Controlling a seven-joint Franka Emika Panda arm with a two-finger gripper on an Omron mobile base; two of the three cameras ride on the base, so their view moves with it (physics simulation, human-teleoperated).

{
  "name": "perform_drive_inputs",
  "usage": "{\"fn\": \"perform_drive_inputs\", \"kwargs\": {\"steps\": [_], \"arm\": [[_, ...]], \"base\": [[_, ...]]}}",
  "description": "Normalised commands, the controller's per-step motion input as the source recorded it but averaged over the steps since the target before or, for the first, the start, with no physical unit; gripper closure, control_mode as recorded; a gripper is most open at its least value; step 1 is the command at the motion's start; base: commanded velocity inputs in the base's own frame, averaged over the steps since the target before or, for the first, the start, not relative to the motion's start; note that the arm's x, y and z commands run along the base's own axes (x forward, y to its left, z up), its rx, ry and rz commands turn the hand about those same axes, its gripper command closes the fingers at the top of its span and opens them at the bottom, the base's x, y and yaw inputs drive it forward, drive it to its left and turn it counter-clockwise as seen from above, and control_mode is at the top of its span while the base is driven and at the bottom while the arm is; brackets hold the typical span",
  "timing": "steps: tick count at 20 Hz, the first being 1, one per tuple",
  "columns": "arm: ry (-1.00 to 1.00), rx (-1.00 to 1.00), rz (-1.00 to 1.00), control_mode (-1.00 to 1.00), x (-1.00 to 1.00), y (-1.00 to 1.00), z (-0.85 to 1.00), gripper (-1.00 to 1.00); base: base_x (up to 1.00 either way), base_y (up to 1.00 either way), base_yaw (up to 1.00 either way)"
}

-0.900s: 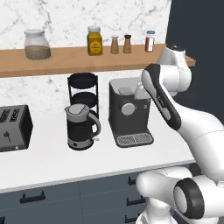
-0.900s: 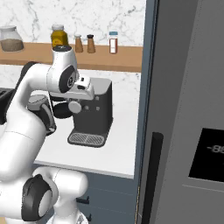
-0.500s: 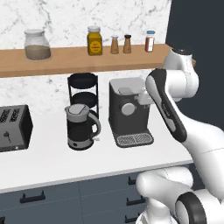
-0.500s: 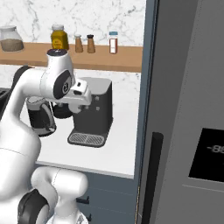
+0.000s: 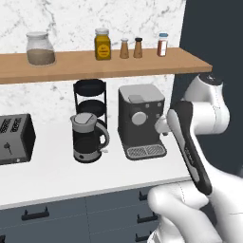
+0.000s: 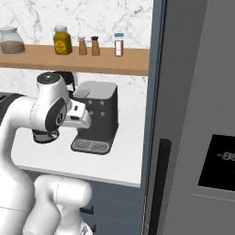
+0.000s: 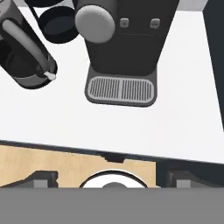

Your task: Navigate to the shelves.

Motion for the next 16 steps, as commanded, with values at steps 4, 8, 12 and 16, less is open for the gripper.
{"fn": "perform_drive_inputs", "kwargs": {"steps": [4,8,12,16], "arm": [[-0.13,0.0,0.03,-1.0,-0.53,0.01,-0.11,-1.0],[0.0,0.0,0.0,1.0,0.0,0.0,0.0,-1.0],[0.0,0.0,0.0,1.0,0.0,0.0,0.0,-1.0],[0.0,0.0,0.0,1.0,0.0,0.0,0.0,-1.0]], "base": [[0.0,0.0,0.0],[-0.51,0.31,0.08],[-0.39,0.63,0.1],[-0.08,0.71,0.08]]}}
